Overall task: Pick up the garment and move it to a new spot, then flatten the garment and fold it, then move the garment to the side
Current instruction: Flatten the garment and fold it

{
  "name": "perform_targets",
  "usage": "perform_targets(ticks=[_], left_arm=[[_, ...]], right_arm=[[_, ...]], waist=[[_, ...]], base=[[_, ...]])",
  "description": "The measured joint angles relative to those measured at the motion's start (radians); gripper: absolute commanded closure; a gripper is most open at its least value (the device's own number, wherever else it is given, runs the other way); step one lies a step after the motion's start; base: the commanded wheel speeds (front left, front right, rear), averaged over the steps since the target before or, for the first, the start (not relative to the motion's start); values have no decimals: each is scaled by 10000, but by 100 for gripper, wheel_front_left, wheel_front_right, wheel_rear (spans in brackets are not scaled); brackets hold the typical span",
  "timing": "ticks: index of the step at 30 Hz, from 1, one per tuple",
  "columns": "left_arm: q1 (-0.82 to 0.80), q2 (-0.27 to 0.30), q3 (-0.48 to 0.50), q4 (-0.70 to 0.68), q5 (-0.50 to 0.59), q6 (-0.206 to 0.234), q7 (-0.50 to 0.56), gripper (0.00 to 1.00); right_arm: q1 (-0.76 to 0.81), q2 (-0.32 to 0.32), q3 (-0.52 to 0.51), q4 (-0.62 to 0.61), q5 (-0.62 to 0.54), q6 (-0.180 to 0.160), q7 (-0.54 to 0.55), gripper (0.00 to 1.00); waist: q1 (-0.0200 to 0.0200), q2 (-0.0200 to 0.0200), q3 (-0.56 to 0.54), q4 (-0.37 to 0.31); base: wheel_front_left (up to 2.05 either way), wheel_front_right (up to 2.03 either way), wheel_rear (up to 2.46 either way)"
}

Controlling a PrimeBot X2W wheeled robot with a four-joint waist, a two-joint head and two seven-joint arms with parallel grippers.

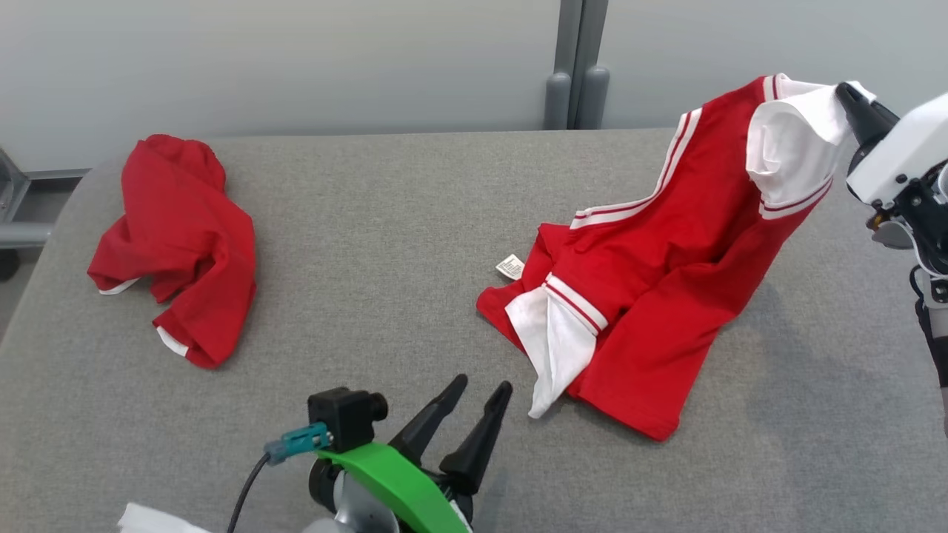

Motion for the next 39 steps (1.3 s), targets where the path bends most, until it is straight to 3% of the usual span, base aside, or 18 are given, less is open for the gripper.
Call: perform_targets(ticks=[9, 18, 24, 39], left_arm=[[-784, -46, -1053, -81, 169, -464, 677, 0], [-1640, -100, -1306, 596, 213, -535, 922, 0], [-2166, -109, -1283, 1200, 274, -543, 915, 0], [-2967, -130, -1705, 2301, -84, -681, 428, 0]], right_arm=[[1688, 259, -1254, 54, 263, -12, -545, 100], [2691, 1613, -1705, -19, 871, -12, -1465, 100], [2447, 1547, -2734, -385, 1007, -13, -2309, 100], [2132, 1701, -2406, -917, 1154, -12, -2389, 100]], waist=[[0, 0, 698, -445], [0, 0, 1546, -1085], [0, 0, 2043, -1560], [0, 0, 2798, -2156]], base=[[0, 0, 0], [0, 0, 0], [0, 0, 0], [0, 0, 0]])
